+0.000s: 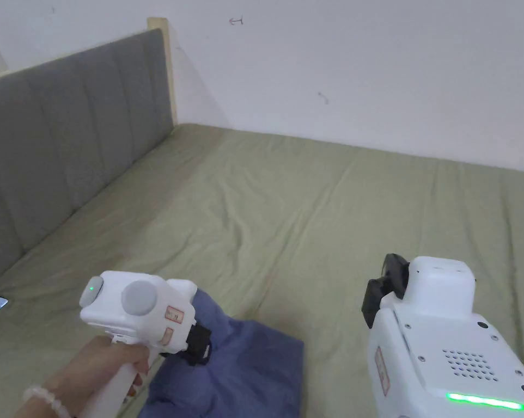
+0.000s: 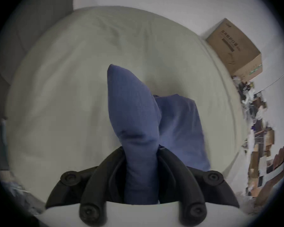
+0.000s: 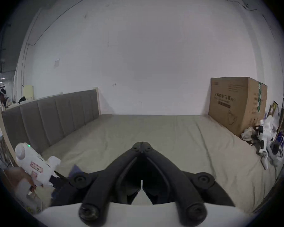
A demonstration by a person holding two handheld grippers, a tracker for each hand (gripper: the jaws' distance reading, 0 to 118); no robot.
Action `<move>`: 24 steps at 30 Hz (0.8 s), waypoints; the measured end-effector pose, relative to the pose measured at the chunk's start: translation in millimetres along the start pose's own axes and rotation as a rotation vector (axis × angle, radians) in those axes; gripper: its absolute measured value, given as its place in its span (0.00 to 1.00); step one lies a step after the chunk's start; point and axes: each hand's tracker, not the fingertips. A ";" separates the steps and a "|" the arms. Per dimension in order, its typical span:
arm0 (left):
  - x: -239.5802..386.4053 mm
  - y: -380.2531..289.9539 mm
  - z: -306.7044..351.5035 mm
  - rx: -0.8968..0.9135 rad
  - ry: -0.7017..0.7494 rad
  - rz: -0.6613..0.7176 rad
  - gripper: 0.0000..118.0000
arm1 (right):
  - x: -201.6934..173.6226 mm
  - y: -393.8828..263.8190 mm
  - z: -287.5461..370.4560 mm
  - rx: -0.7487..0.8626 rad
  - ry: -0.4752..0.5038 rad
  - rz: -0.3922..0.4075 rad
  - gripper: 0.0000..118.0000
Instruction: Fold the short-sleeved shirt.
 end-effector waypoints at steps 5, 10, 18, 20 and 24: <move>-61.1 3.8 22.4 -0.017 0.301 -0.072 0.16 | -12.1 -5.6 -8.5 -0.043 0.002 -0.008 0.01; -105.6 6.4 23.8 -0.037 0.548 -0.144 0.16 | -11.7 -14.8 -19.6 -0.093 -0.003 -0.009 0.01; -118.4 1.0 19.8 0.026 0.668 -0.205 0.74 | -8.1 -21.3 -30.3 -0.136 -0.016 -0.004 0.01; -114.3 -0.1 25.7 0.038 0.654 -0.187 0.93 | -7.7 -21.8 -29.2 -0.139 -0.014 0.003 0.01; -85.8 -4.9 54.0 0.179 0.513 -0.074 0.89 | -2.8 -21.1 -26.1 -0.144 -0.013 -0.012 0.01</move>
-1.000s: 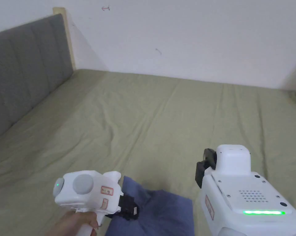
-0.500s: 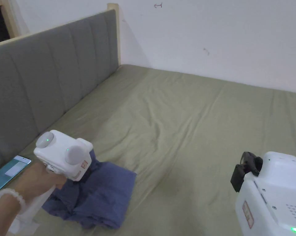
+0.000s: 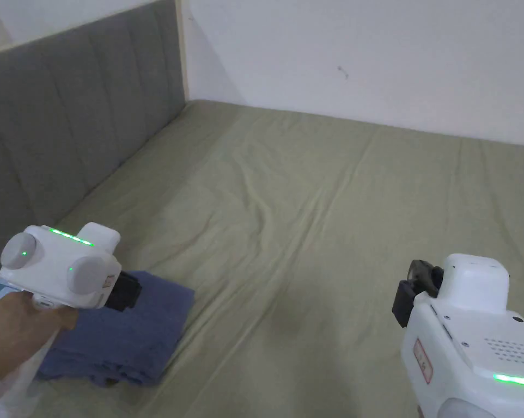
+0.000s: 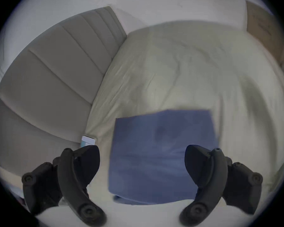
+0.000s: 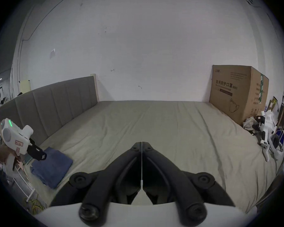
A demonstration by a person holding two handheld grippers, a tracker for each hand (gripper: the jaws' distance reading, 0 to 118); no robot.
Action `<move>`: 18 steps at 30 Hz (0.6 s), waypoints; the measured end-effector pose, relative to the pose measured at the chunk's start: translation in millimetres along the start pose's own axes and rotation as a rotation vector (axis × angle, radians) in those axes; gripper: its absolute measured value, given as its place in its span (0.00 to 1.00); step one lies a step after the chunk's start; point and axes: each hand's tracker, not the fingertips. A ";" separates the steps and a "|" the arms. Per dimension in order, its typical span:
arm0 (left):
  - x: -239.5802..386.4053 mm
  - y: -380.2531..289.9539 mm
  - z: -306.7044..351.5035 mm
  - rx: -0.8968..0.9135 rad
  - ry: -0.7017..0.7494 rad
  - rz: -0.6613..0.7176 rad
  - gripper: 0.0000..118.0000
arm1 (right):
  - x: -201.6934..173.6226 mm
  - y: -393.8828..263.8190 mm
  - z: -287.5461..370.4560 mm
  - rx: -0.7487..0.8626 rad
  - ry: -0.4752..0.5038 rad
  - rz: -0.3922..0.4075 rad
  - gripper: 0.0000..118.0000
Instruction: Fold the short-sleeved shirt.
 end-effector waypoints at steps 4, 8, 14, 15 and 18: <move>29.4 -13.9 46.1 0.096 -0.195 0.200 0.46 | 10.0 -1.8 6.4 -0.012 0.006 -0.013 0.01; 76.4 -25.4 70.9 0.107 -0.287 0.206 0.00 | 27.0 -3.6 17.0 -0.027 0.000 -0.025 0.01; 140.0 -23.2 107.9 0.190 -0.292 0.233 0.00 | 60.0 0.6 35.0 -0.025 -0.033 -0.038 0.01; 150.9 -19.8 117.4 0.238 -0.253 0.185 0.00 | 64.6 2.5 37.9 -0.025 -0.043 -0.033 0.01; 177.3 -9.4 146.5 0.368 -0.192 0.140 0.00 | 81.7 12.1 47.2 -0.001 -0.067 -0.044 0.01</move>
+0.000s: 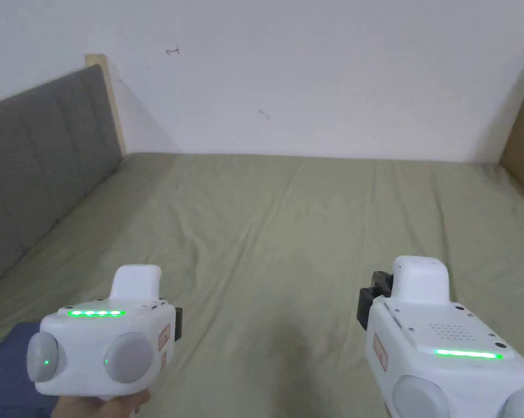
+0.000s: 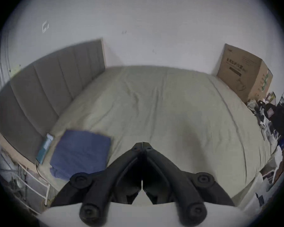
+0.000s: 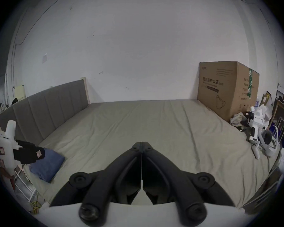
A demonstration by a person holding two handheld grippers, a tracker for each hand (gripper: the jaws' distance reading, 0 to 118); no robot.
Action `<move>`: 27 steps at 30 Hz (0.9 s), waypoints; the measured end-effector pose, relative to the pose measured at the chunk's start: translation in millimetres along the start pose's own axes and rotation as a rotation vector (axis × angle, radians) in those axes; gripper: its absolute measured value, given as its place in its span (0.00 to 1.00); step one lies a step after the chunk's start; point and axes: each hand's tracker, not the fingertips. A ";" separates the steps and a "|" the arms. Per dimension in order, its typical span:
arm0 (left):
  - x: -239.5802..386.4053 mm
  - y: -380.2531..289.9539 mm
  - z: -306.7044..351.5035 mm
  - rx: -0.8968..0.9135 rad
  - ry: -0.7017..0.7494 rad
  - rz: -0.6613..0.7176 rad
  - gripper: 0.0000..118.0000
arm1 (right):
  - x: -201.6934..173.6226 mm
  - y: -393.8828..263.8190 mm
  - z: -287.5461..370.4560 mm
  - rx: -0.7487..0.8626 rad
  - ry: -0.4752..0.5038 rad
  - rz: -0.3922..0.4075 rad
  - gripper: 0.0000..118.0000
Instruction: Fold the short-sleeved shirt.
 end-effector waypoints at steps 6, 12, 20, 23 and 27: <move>41.8 39.3 43.8 0.193 0.009 -0.031 0.00 | 31.8 26.4 19.2 0.077 -0.046 -0.009 0.01; 71.8 57.5 88.8 0.325 -0.032 -0.005 0.00 | 61.5 56.9 33.8 0.159 -0.102 -0.027 0.01; 95.1 66.0 114.5 0.500 0.046 -0.050 0.00 | 75.6 82.6 51.2 0.236 -0.070 -0.025 0.01; 100.8 68.5 119.0 0.514 0.057 -0.057 0.00 | 70.7 84.7 52.7 0.242 -0.069 0.002 0.01; 106.1 65.9 122.6 0.529 0.044 -0.077 0.10 | 65.3 82.5 55.1 0.248 -0.056 0.019 0.08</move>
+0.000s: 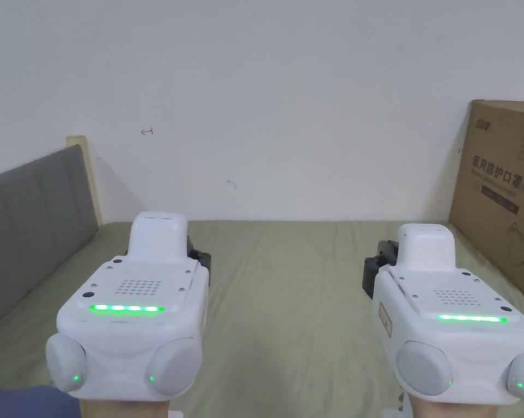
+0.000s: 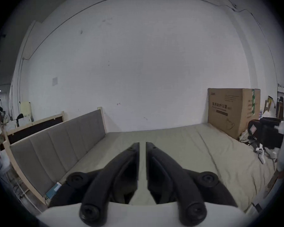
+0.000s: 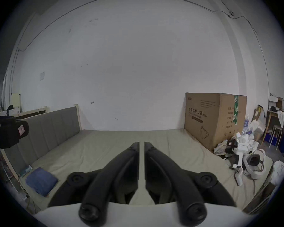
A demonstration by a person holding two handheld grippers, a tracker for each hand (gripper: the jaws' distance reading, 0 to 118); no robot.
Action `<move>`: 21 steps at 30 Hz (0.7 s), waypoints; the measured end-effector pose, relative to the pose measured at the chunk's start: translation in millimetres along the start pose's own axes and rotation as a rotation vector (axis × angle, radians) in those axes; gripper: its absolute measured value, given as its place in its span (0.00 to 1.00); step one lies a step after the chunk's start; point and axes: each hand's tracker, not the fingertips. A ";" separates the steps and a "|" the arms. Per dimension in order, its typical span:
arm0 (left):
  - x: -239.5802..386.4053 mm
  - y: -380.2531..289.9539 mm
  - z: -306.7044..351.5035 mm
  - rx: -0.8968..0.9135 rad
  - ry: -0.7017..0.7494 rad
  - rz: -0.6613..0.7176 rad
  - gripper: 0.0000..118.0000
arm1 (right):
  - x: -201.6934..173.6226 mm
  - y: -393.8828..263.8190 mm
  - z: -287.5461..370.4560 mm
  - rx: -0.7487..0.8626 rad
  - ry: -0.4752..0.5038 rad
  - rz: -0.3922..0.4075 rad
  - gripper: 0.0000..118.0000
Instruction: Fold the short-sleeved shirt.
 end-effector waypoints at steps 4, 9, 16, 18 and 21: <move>2.9 -3.4 -0.2 -0.023 -0.022 0.009 0.79 | -3.3 -4.2 2.7 -0.013 0.010 -0.007 0.43; 4.2 -6.7 5.4 -0.009 -0.020 0.018 0.91 | -2.8 -8.8 2.3 -0.020 0.004 0.014 0.80; 3.8 -6.9 8.5 0.019 -0.034 0.021 0.93 | -3.5 -10.4 3.4 -0.020 0.006 0.018 0.80; 3.9 -8.0 8.3 0.030 -0.042 0.024 0.93 | -4.8 -11.1 3.6 -0.018 0.007 0.022 0.80; 2.6 -8.2 6.5 0.022 -0.059 0.055 0.93 | -5.5 -11.8 3.6 -0.025 0.015 0.017 0.80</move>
